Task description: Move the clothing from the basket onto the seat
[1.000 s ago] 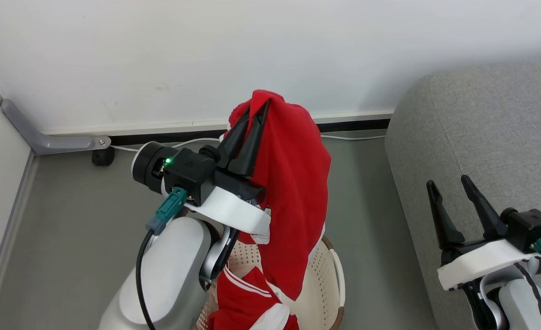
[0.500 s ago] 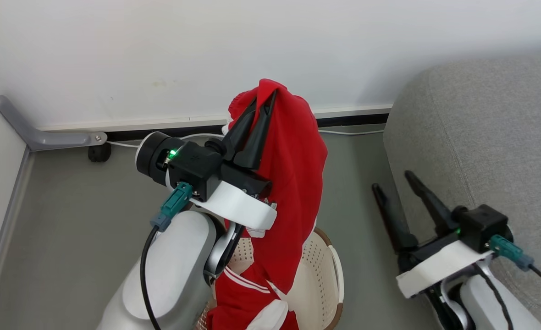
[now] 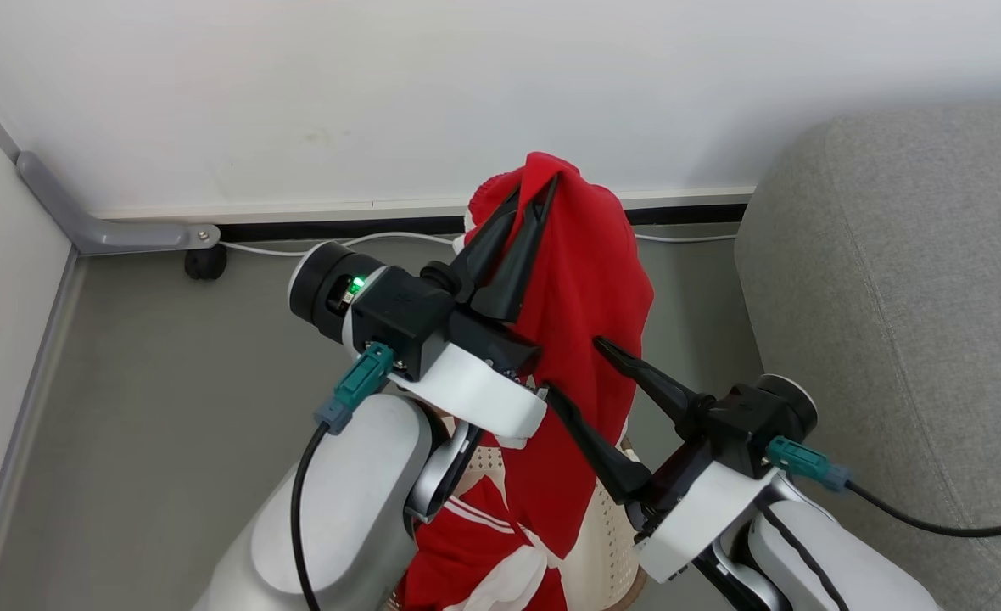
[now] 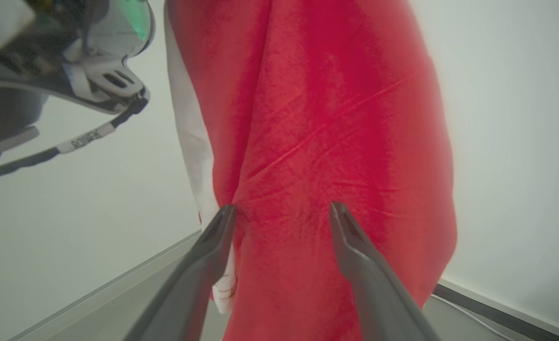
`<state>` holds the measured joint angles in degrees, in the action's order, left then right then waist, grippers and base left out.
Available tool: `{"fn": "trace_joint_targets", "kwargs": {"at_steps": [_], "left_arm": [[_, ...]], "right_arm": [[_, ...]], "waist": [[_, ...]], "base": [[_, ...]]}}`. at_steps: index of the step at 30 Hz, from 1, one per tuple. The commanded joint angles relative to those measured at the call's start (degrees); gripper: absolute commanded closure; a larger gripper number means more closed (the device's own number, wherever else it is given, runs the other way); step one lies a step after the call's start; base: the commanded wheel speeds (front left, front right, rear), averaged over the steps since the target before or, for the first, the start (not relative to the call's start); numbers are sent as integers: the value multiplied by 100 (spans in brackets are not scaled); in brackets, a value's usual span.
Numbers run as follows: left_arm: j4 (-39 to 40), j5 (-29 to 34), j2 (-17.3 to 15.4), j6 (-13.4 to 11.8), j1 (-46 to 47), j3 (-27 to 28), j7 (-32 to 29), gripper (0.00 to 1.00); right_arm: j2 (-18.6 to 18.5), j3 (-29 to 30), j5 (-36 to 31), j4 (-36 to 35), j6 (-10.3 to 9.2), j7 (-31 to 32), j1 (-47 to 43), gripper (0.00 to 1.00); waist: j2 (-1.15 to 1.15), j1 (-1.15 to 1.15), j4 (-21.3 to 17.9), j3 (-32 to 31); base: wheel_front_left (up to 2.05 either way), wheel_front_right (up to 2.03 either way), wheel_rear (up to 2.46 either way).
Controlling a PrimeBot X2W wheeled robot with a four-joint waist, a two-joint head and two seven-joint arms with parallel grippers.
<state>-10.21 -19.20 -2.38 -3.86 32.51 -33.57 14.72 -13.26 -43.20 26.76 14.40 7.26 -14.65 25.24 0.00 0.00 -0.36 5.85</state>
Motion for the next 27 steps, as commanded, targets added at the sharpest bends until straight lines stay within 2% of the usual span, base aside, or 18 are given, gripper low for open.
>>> {"fn": "trace_joint_targets", "kwargs": {"at_steps": [1, 9, 10, 11, 21, 22, 23, 25, 27], "left_arm": [[187, -76, -50, -69, 319, 111, 28, 100], [212, -241, -50, -125, 350, -176, 28, 100], [204, -259, -50, -133, 343, -208, 28, 100], [200, -277, -50, -140, 331, -235, 28, 100], [95, -340, -50, -190, 222, -212, 28, 100], [85, -337, -50, -190, 196, -199, 28, 96], [75, -334, -50, -187, 171, -188, 28, 69], [66, -340, -50, -164, 113, -168, 28, 0], [43, -345, -50, -130, 60, -148, 28, 0]], "right_arm": [[69, -87, -6, -6, 23, -35, 146, 0], [380, -79, -237, 665, 23, -35, 391, 0], [423, -33, -255, 756, 23, -35, 412, 64], [466, 31, -263, 830, 23, -35, 420, 100], [511, 400, -222, 827, 23, -35, 366, 100], [494, 423, -219, 788, 23, -35, 338, 100], [476, 448, -219, 751, 23, -35, 309, 100], [440, 493, -215, 684, 23, -35, 258, 100], [414, 579, -219, 604, 23, -35, 224, 100]], "waist": [[0, 0, 41, 8], [0, 0, 196, -11], [0, 0, 212, -14], [0, 0, 229, -18], [0, 0, 221, -20], [0, 0, 203, -20], [0, 0, 184, -19], [0, 0, 146, -13], [0, 0, 110, 2]], "base": [[0, 0, 0], [0, 0, 0], [0, 0, 0], [0, 0, 0], [0, 0, 0], [0, 0, 0], [0, 0, 0], [0, 0, 0], [0, 0, 0]]}}
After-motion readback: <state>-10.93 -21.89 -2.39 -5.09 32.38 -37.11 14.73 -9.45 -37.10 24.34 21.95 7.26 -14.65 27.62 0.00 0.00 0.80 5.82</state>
